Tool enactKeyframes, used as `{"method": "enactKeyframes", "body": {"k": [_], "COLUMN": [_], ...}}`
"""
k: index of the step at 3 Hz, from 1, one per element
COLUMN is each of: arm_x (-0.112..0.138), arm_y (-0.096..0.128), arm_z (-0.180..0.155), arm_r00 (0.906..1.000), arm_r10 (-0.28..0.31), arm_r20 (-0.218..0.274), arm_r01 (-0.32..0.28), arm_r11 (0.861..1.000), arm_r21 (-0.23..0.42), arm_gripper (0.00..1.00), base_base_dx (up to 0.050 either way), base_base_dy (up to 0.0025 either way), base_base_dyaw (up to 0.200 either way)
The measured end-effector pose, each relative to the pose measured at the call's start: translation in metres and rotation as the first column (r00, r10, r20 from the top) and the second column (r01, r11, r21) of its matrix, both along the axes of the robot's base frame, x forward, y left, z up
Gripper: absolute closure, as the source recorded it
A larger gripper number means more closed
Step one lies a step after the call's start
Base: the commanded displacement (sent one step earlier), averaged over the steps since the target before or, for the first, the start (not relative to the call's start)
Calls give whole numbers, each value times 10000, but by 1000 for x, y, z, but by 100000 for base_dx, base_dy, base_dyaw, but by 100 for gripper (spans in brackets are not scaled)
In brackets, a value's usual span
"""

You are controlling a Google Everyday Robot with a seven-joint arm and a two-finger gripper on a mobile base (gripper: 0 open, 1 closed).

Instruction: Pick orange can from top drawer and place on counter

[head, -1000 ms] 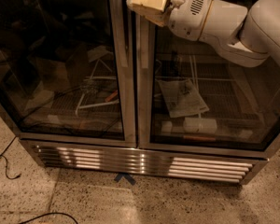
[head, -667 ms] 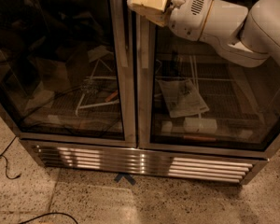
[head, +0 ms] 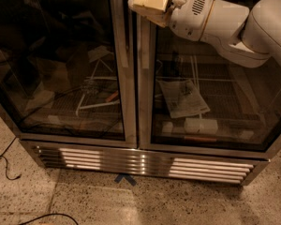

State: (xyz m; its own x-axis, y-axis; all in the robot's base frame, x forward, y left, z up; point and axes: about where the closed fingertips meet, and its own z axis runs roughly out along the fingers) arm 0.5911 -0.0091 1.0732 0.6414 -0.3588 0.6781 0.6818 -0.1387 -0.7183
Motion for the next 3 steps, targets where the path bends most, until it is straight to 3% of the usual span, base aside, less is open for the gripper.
{"method": "enactKeyframes", "body": {"k": [1, 2, 3], "arm_x": [0, 0, 0], "arm_y": [0, 0, 0], "arm_z": [0, 0, 0], "arm_r00": [10000, 10000, 10000], "arm_r10": [1, 2, 3], "arm_r20": [0, 1, 1], "arm_r01": [-1, -2, -3], "arm_r11": [10000, 10000, 10000], "arm_r21": [0, 0, -1], "arm_gripper": [9, 0, 0], "base_base_dx": [0, 0, 0], "base_base_dy": [0, 0, 0], "base_base_dyaw": [0, 0, 0]}}
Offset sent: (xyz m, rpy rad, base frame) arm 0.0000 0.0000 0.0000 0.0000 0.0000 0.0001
